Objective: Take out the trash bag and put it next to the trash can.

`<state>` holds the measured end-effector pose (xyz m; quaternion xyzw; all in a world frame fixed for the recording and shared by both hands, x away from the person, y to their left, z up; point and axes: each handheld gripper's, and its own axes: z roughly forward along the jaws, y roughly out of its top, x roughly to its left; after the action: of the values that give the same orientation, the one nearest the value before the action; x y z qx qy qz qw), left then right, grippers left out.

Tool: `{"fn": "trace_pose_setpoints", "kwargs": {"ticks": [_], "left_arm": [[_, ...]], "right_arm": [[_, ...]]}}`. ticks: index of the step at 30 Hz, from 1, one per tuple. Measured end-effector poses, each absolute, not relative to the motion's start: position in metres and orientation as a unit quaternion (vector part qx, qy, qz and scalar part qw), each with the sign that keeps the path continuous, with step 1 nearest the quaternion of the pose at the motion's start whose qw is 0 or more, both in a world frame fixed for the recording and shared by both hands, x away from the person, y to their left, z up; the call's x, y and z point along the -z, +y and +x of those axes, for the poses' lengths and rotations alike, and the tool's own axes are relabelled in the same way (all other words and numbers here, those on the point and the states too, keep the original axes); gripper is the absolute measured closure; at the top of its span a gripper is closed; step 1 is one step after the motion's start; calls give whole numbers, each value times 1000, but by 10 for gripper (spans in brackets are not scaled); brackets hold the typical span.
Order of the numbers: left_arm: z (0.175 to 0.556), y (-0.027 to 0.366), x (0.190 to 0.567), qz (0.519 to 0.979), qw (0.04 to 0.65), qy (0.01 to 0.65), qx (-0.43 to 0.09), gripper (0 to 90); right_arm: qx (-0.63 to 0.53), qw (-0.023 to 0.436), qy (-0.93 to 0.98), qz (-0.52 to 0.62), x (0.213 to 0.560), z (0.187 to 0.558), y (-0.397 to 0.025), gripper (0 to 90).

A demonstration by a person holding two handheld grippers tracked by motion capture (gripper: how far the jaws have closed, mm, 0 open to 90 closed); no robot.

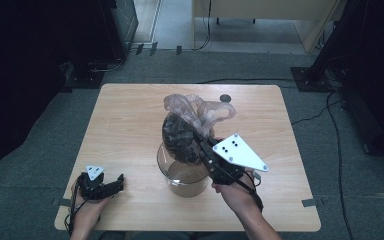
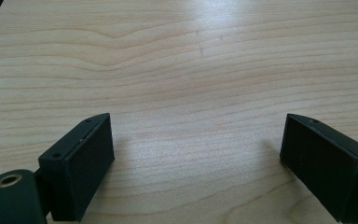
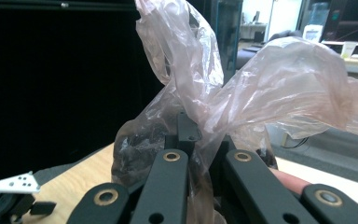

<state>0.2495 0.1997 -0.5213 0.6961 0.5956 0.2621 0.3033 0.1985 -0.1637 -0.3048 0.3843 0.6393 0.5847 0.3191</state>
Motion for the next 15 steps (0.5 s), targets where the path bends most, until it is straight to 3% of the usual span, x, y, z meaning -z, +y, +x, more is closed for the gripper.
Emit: {"fn": "trace_pose_setpoints", "kwargs": {"ticks": [15], "left_arm": [[250, 200, 521, 698, 305, 594, -260, 93]], "right_arm": [[-586, 376, 589, 410, 275, 214, -213, 900]]}}
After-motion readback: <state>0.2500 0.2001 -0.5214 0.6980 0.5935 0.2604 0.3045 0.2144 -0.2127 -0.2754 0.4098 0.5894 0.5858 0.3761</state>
